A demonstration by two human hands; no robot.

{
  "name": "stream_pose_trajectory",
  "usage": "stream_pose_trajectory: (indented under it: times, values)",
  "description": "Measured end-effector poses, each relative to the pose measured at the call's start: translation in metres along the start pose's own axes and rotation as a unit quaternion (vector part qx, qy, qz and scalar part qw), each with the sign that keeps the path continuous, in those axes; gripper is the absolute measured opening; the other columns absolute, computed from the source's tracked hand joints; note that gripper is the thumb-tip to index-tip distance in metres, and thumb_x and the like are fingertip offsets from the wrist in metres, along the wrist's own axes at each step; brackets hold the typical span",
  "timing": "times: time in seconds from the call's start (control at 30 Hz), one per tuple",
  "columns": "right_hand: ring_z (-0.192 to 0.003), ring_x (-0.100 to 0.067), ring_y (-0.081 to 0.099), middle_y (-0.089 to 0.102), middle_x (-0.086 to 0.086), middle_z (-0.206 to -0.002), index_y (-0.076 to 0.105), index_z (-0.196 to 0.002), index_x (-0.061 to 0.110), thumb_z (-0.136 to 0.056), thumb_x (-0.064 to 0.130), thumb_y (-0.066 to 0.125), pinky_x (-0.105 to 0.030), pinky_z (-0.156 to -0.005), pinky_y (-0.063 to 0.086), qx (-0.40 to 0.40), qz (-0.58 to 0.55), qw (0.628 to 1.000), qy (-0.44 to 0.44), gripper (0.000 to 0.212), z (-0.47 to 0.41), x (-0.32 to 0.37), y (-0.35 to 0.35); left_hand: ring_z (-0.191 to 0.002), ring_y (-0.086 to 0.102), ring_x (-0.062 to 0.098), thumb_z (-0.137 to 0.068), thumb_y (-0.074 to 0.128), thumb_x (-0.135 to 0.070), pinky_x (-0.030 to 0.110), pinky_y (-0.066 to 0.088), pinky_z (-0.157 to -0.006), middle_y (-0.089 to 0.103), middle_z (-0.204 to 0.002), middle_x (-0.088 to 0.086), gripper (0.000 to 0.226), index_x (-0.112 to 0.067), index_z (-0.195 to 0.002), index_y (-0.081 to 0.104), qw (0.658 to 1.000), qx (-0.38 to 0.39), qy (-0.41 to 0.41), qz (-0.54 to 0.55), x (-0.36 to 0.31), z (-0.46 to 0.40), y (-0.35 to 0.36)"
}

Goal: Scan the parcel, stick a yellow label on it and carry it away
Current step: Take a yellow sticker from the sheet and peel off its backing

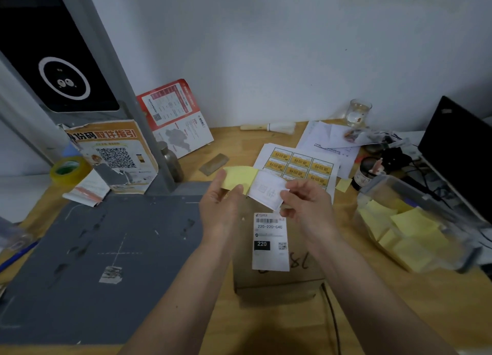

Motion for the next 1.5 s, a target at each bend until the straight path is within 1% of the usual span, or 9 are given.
stream_pose_trajectory:
  times: [0.13,0.33,0.53,0.77,0.97,1.07,1.2,1.37,1.5]
  values:
    - [-0.071,-0.014,0.061,0.069,-0.007,-0.092,0.070,-0.083,0.016,-0.088,-0.003,0.060,-0.025,-0.061,0.052,0.001,0.014,1.000,0.007,0.022,-0.011,0.008,-0.028,-0.082,0.060,0.009,-0.088,0.062,-0.006,0.027,0.051,-0.087,0.062,-0.097,0.006,0.055,-0.021,-0.140,0.048,1.000,-0.006,-0.003,-0.006,0.004,0.006,0.028]
    - [-0.077,-0.013,0.064,0.071,0.001,-0.089,0.073,-0.089,0.017,-0.089,0.004,0.062,-0.022,-0.058,0.050,-0.035,-0.011,0.999,0.008,0.017,-0.025,0.020,-0.081,-0.085,0.058,0.009,-0.089,0.053,-0.003,0.021,0.047,-0.077,0.060,-0.094,-0.006,0.065,-0.027,-0.147,0.035,1.000,-0.006,-0.018,-0.004,0.021,0.017,0.072]
    - [-0.069,-0.009,0.060,0.068,-0.003,-0.089,0.072,-0.094,0.015,-0.090,0.009,0.062,-0.020,-0.051,0.048,-0.085,-0.062,0.994,0.001,0.013,-0.040,0.029,-0.146,-0.118,0.052,0.017,-0.090,0.046,0.007,0.030,0.045,-0.092,0.051,-0.136,0.000,0.068,-0.026,-0.148,0.031,0.998,0.016,-0.054,-0.018,0.050,0.029,0.128]
    - [-0.078,-0.012,0.058,0.067,0.002,-0.087,0.074,-0.094,0.019,-0.088,0.021,0.066,-0.029,-0.066,0.050,-0.153,-0.072,0.985,0.010,0.010,-0.059,0.029,-0.223,-0.096,0.060,0.010,-0.093,0.046,0.005,0.028,0.055,-0.080,0.053,-0.135,0.004,0.054,-0.021,-0.141,0.046,0.987,0.096,-0.119,-0.042,0.100,0.056,0.218]
    - [-0.089,-0.015,0.066,0.072,-0.002,-0.103,0.073,-0.099,0.016,-0.092,0.043,0.053,-0.031,-0.073,0.054,-0.165,-0.081,0.982,0.049,0.034,-0.066,0.021,-0.269,-0.121,0.051,0.025,-0.092,0.039,0.007,0.029,0.055,-0.080,0.044,-0.141,0.003,0.056,-0.021,-0.141,0.045,0.970,0.154,-0.152,-0.108,0.132,0.078,0.275]
    - [-0.097,-0.013,0.065,0.070,0.000,-0.112,0.071,-0.106,0.021,-0.095,0.027,0.054,-0.030,-0.077,0.054,-0.150,-0.073,0.985,0.044,0.021,-0.066,0.023,-0.283,-0.112,0.056,0.021,-0.092,0.035,0.007,0.036,0.054,-0.091,0.048,-0.134,-0.001,0.059,-0.026,-0.139,0.047,0.960,0.177,-0.138,-0.167,0.140,0.084,0.298]
    - [-0.083,-0.011,0.064,0.076,0.005,-0.093,0.076,-0.091,0.027,-0.088,0.003,0.058,-0.028,-0.070,0.048,-0.107,-0.040,0.993,0.005,0.029,-0.063,0.035,-0.292,-0.086,0.059,0.007,-0.094,0.038,0.008,0.036,0.055,-0.089,0.057,-0.107,-0.005,0.053,-0.019,-0.138,0.048,0.953,0.206,-0.132,-0.178,0.145,0.095,0.325]
    - [-0.087,-0.020,0.066,0.075,-0.006,-0.096,0.073,-0.088,0.023,-0.089,0.006,0.060,-0.028,-0.066,0.047,-0.156,-0.073,0.985,0.031,0.021,-0.065,0.026,-0.314,-0.102,0.056,0.015,-0.091,0.036,0.011,0.035,0.052,-0.094,0.049,-0.109,-0.015,0.057,-0.027,-0.126,0.060,0.915,0.294,-0.082,-0.263,0.146,0.106,0.350]
    - [-0.082,-0.016,0.066,0.074,0.000,-0.089,0.070,-0.084,0.025,-0.090,0.007,0.060,-0.026,-0.064,0.048,-0.182,-0.083,0.979,0.043,0.022,-0.066,0.022,-0.319,-0.107,0.050,0.015,-0.091,0.037,0.013,0.035,0.053,-0.095,0.045,-0.122,-0.009,0.057,-0.027,-0.124,0.062,0.915,0.283,-0.094,-0.272,0.152,0.096,0.343]
Point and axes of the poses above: each hand's wrist, its own z-axis away from the middle knuckle, its own y-axis out of the palm, x = y × z, the point moved 9 cm from there along -z, towards the middle knuckle
